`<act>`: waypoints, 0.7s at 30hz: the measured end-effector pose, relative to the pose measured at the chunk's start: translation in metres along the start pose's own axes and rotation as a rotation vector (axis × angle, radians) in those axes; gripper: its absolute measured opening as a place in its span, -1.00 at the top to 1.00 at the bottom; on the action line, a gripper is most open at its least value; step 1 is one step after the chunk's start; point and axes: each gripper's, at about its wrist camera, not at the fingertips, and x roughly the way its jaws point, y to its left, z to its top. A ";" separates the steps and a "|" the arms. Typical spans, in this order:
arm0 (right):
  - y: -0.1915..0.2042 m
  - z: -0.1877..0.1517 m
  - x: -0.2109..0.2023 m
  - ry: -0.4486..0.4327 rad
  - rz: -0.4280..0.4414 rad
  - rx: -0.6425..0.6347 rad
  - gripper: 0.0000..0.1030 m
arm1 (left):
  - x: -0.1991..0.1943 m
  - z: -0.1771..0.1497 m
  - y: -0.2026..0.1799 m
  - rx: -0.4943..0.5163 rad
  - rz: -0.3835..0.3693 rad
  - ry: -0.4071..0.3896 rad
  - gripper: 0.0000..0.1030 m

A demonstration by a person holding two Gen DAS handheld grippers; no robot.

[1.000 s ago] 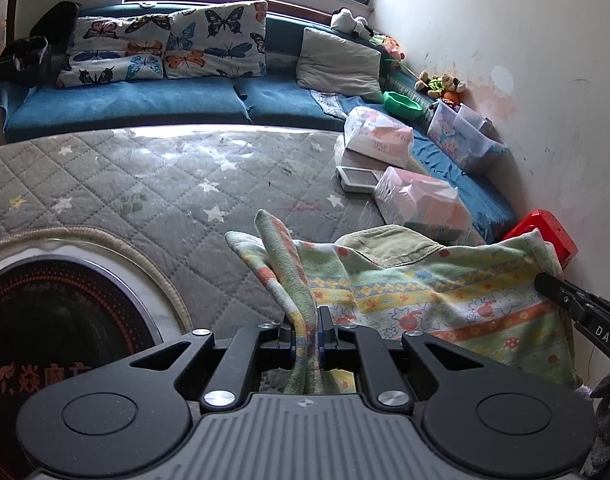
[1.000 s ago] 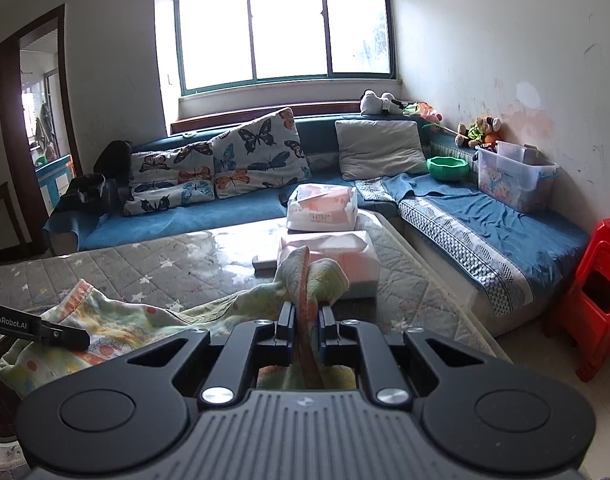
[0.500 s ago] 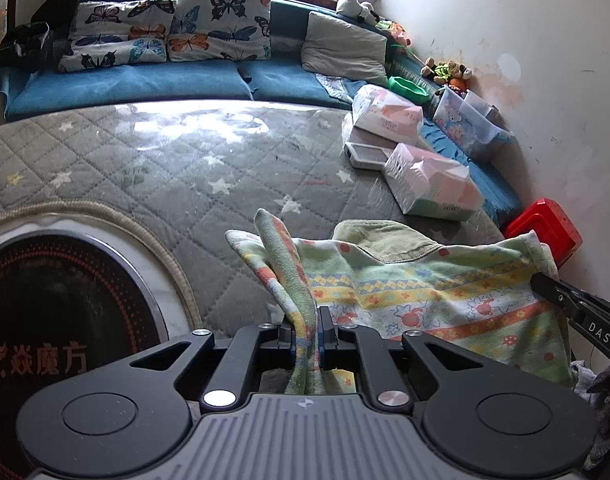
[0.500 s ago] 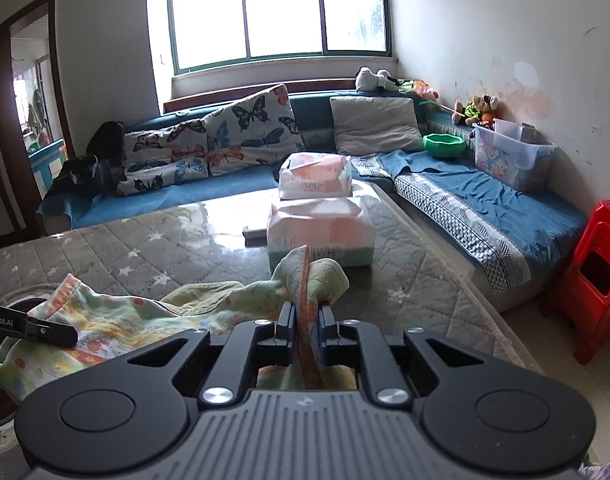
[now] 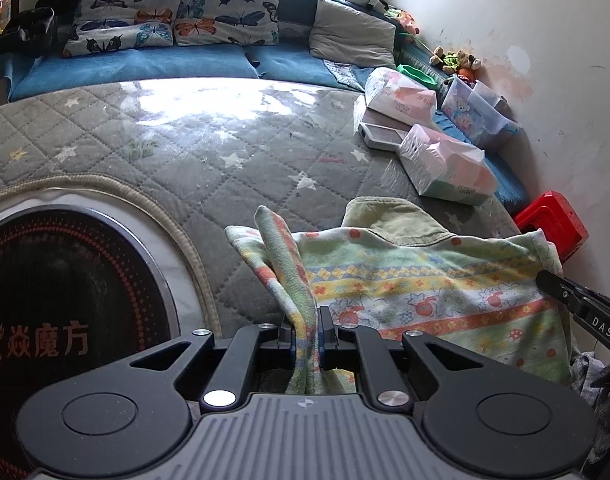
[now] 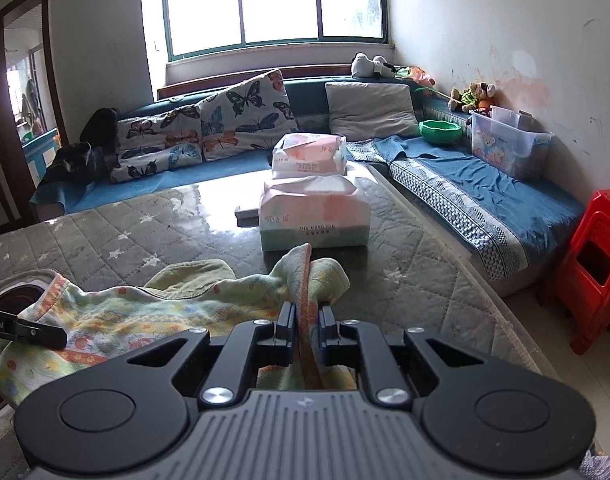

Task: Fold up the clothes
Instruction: 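Lift the held edge and fold it over the shirt with both grippers, then open both grippers to release the folded edge onto the shirt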

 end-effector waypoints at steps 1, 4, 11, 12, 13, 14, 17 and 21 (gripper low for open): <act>0.000 -0.001 0.001 0.003 -0.001 0.002 0.79 | 0.001 0.000 0.001 -0.002 0.001 0.003 0.80; 0.000 -0.004 0.005 0.016 -0.002 -0.002 0.79 | 0.002 -0.001 0.004 -0.008 0.003 0.011 0.80; -0.002 -0.009 0.010 0.039 -0.005 -0.002 0.78 | 0.005 -0.005 0.008 -0.006 0.002 0.024 0.80; -0.002 -0.009 0.011 0.041 -0.006 -0.003 0.78 | 0.006 -0.005 0.009 -0.007 0.001 0.026 0.80; -0.002 -0.008 0.012 0.045 -0.007 -0.005 0.77 | 0.006 -0.005 0.009 -0.009 0.001 0.028 0.80; -0.003 -0.007 0.014 0.048 -0.008 -0.007 0.77 | 0.006 -0.005 0.010 -0.010 0.001 0.030 0.80; -0.003 -0.007 0.017 0.054 -0.015 -0.011 0.75 | 0.007 -0.006 0.010 -0.005 0.004 0.032 0.77; -0.004 -0.008 0.019 0.064 -0.027 -0.011 0.67 | 0.006 -0.007 0.010 0.007 0.017 0.030 0.66</act>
